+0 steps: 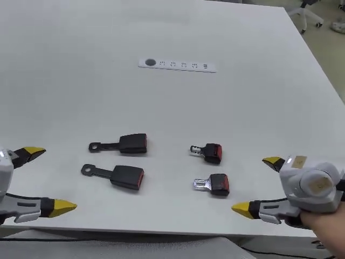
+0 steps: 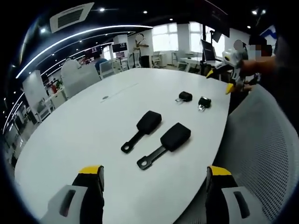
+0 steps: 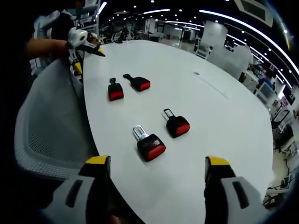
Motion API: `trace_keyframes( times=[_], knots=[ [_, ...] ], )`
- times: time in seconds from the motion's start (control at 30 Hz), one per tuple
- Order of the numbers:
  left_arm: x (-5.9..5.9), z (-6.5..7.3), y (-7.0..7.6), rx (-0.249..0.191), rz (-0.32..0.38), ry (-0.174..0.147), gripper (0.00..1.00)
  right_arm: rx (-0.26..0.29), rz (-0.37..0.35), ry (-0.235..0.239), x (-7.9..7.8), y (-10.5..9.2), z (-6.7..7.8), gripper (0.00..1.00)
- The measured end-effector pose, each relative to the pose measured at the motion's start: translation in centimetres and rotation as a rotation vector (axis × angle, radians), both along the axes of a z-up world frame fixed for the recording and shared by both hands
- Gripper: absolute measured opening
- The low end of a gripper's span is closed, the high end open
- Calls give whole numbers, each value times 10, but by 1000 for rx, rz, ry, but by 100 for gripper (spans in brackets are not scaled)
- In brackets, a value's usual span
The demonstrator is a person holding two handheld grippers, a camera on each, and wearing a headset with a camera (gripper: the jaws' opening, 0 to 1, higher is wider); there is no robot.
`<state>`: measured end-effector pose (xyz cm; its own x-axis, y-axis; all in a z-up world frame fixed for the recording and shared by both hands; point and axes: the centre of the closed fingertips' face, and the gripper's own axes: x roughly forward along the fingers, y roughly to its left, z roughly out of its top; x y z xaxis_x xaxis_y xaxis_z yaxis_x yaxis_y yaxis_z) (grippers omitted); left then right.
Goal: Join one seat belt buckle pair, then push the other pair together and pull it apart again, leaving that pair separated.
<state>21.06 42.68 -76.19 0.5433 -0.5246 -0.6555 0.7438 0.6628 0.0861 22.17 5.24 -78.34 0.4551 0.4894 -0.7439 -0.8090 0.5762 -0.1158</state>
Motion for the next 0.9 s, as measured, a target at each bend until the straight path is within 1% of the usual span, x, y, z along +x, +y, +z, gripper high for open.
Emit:
trace_keyframes(
  times=[0.03, 0.1, 0.17, 0.2, 0.23, 0.37, 0.47, 0.53, 0.67, 0.73, 0.77, 0.8, 0.83, 0.9],
  knots=[
    [1, 1, 1, 8, -5, -4, 93, 21, 8, -9, 0, 3, 3, 84],
    [3, 4, 2, 12, -7, -10, 95, 21, 9, -17, 1, 4, 6, 84],
    [5, 8, 2, 9, -7, -19, 97, 11, 17, -22, 1, 4, 8, 83],
    [7, 10, 2, 9, -6, -23, 97, 3, 22, -32, 2, 3, 8, 83],
    [8, 10, 1, 15, -8, -26, 98, -9, 29, -37, 2, 2, 8, 83],
    [10, 9, -4, 48, -33, -36, 97, -24, 44, -39, 2, 1, 9, 83],
    [10, 8, -8, 59, -46, -33, 95, -37, 55, -42, 1, 0, 9, 83],
    [9, 4, -9, 95, -70, -37, 94, -41, 67, -44, 0, 0, 9, 81],
    [9, 0, -16, 126, -116, -33, 91, -44, 86, -41, -2, 1, 8, 77],
    [10, -1, -20, 133, -135, -30, 87, -41, 94, -41, -2, 2, 7, 75],
    [11, -1, -23, 135, -150, -28, 85, -36, 100, -36, -3, 3, 7, 71],
    [11, -1, -25, 122, -153, -26, 83, -32, 99, -34, -3, 4, 7, 69],
    [13, 0, -29, 111, -158, -26, 81, -26, 105, -38, -3, 5, 7, 68],
    [15, 1, -33, 117, -177, -39, 78, -22, 119, -47, -3, 8, 8, 65]
  ],
)
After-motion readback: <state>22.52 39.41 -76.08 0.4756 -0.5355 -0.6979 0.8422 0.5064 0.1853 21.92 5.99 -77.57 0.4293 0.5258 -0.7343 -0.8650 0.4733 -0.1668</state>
